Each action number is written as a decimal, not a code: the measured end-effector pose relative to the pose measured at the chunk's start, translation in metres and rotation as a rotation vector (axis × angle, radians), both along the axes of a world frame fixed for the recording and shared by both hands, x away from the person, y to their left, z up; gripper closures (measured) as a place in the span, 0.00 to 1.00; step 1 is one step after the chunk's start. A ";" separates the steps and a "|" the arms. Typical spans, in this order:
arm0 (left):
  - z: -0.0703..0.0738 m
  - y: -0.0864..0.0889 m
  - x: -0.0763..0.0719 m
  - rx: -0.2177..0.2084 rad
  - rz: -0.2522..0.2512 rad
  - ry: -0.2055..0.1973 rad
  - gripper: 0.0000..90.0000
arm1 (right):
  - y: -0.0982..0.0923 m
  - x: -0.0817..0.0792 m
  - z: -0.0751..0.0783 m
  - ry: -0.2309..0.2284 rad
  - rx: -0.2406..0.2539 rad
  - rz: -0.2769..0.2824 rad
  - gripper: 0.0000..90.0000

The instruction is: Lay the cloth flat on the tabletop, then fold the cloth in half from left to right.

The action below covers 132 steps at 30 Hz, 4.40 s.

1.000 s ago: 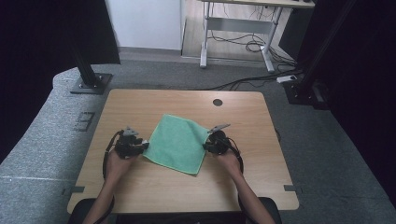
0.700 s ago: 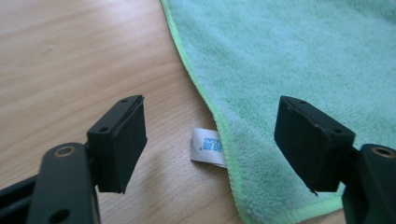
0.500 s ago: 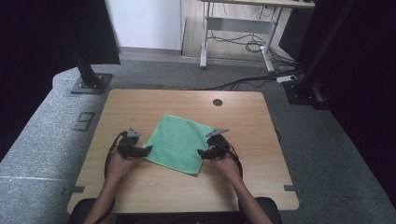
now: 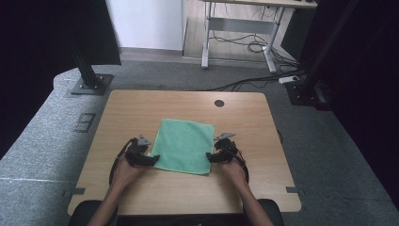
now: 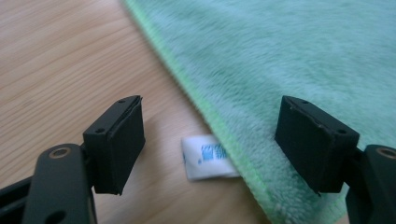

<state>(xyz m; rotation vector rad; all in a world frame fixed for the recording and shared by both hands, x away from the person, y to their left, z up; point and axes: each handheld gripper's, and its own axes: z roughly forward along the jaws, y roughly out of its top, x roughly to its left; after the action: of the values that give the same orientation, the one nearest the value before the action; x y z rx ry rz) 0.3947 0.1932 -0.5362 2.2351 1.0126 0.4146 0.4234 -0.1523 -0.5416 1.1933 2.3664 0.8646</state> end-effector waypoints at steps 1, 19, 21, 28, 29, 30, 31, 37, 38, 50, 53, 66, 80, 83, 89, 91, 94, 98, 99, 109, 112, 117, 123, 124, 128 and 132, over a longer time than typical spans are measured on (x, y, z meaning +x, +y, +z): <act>0.000 0.000 0.000 0.000 0.000 0.000 0.24 | -0.003 0.001 0.000 -0.001 -0.003 -0.007 0.22; -0.005 -0.004 0.003 0.010 0.032 -0.007 0.26 | -0.023 0.000 -0.002 0.007 0.030 -0.038 0.24; -0.005 -0.005 0.002 0.003 0.026 -0.002 0.26 | -0.024 -0.001 -0.002 0.010 0.032 -0.037 0.24; -0.007 -0.011 0.000 -0.009 0.007 -0.004 0.26 | -0.031 -0.002 -0.002 0.018 0.041 -0.046 0.23; -0.007 -0.011 0.000 -0.011 0.006 -0.003 0.26 | -0.031 -0.002 -0.003 0.016 0.047 -0.046 0.23; -0.007 -0.011 0.000 -0.013 0.007 -0.003 0.26 | -0.031 -0.002 -0.003 0.013 0.047 -0.041 0.23; -0.007 -0.011 0.000 -0.013 0.007 -0.003 0.26 | -0.031 -0.002 -0.003 0.013 0.047 -0.041 0.23; 0.000 -0.011 -0.004 0.023 -0.013 -0.027 0.24 | -0.032 -0.003 -0.002 0.019 0.067 -0.012 0.22; 0.004 -0.008 -0.006 0.012 -0.020 -0.022 0.23 | -0.034 -0.006 0.002 0.009 0.071 0.005 0.18; 0.008 0.013 -0.021 -0.011 -0.023 0.004 0.16 | -0.063 -0.032 0.007 0.000 0.087 0.022 0.08; 0.003 0.017 -0.026 0.007 -0.023 0.017 0.16 | -0.070 -0.035 0.003 0.009 0.083 -0.003 0.04; -0.008 0.024 -0.021 -0.020 0.006 0.032 0.11 | -0.080 -0.033 -0.011 0.003 0.084 -0.036 0.00; -0.013 0.023 -0.018 -0.017 0.017 0.026 0.00 | -0.077 -0.033 -0.015 -0.039 0.081 -0.053 0.00; -0.013 0.023 -0.018 -0.016 0.018 0.027 0.00 | -0.077 -0.033 -0.015 -0.039 0.081 -0.055 0.00; -0.013 0.023 -0.017 -0.016 0.019 0.027 0.00 | -0.077 -0.033 -0.015 -0.039 0.081 -0.055 0.00; -0.013 0.023 -0.017 -0.016 0.019 0.027 0.00 | -0.077 -0.033 -0.015 -0.039 0.081 -0.055 0.00; -0.013 0.023 -0.017 -0.016 0.019 0.027 0.00 | -0.077 -0.032 -0.015 -0.039 0.081 -0.058 0.00; -0.013 0.023 -0.017 -0.015 0.020 0.027 0.00 | -0.076 -0.032 -0.015 -0.039 0.080 -0.061 0.00; -0.013 0.023 -0.017 -0.015 0.019 0.028 0.00 | -0.076 -0.032 -0.015 -0.038 0.081 -0.061 0.00; -0.007 0.021 -0.009 0.003 0.022 0.025 0.00 | -0.076 -0.033 -0.012 -0.022 0.086 -0.046 0.00; -0.004 0.018 -0.006 -0.012 0.021 0.013 0.00 | -0.075 -0.034 -0.010 -0.031 0.094 -0.046 0.00; 0.006 0.004 0.005 -0.022 0.016 -0.035 0.00 | -0.065 -0.039 -0.002 -0.041 0.127 -0.025 0.00; 0.001 -0.011 0.013 0.012 0.026 -0.040 0.00 | -0.051 -0.045 0.004 -0.046 0.134 0.010 0.00; -0.002 -0.012 0.014 0.030 0.036 -0.034 0.00 | -0.047 -0.045 0.001 -0.032 0.121 0.025 0.00; -0.008 -0.012 0.014 0.040 0.042 0.001 0.00 | -0.041 -0.045 -0.004 -0.003 0.080 0.041 0.00; -0.008 -0.011 0.009 0.035 0.061 0.014 0.01 | -0.038 -0.045 -0.009 0.017 0.040 0.043 0.00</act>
<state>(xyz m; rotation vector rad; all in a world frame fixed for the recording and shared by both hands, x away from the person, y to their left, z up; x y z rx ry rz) 0.4034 0.1819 -0.5439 2.2453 1.0915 0.4473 0.3789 -0.1907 -0.5505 1.1734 2.4069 0.9230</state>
